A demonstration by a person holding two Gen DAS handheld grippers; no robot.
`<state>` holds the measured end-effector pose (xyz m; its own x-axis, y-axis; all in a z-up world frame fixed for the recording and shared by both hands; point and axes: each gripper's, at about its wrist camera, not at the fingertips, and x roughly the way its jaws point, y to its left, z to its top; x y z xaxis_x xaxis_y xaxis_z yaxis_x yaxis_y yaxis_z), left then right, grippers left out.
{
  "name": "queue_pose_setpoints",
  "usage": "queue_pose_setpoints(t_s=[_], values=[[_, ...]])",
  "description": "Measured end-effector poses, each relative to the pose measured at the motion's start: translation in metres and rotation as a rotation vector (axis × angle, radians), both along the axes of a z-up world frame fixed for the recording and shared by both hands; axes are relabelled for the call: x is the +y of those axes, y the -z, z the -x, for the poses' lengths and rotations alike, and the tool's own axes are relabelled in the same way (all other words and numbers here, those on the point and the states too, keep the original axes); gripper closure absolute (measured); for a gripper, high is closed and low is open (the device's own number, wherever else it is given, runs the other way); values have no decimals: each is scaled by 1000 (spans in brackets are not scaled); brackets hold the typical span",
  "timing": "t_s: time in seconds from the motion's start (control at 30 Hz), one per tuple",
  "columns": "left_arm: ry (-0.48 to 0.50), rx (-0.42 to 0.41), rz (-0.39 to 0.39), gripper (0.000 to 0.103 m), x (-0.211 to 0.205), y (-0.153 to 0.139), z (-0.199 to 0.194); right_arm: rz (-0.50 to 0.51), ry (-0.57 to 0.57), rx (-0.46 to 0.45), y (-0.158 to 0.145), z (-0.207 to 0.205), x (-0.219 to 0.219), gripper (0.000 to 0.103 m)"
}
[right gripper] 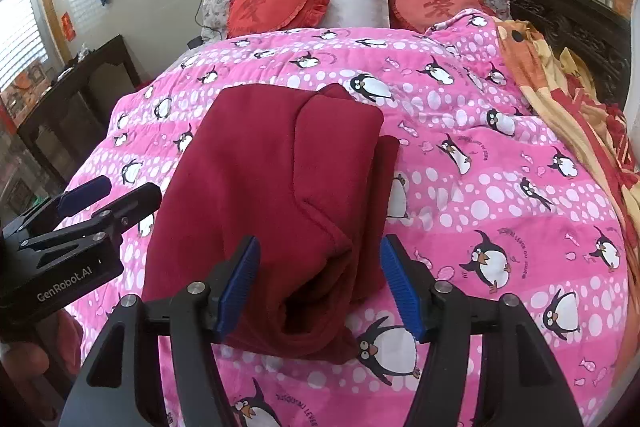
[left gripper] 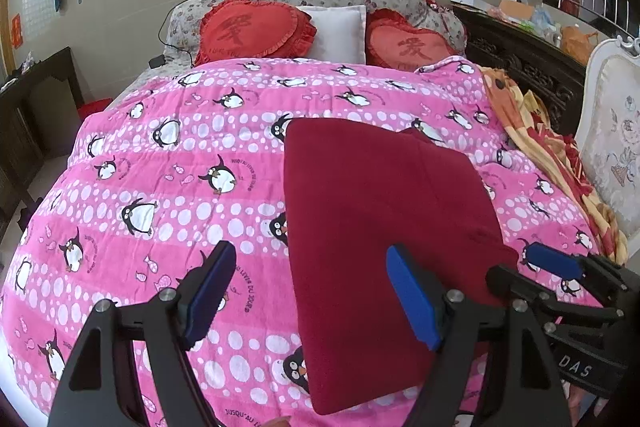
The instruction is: Fold small clothes
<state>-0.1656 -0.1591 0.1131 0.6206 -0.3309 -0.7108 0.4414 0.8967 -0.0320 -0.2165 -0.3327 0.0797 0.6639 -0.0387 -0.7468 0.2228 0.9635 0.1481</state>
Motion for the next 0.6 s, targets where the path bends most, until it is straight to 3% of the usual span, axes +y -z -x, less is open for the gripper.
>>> queue_pose_setpoints(t_s=[0.6], values=[[23,-14,-19,22,-7,0,3,-7,-4,1,1,0,2,64]])
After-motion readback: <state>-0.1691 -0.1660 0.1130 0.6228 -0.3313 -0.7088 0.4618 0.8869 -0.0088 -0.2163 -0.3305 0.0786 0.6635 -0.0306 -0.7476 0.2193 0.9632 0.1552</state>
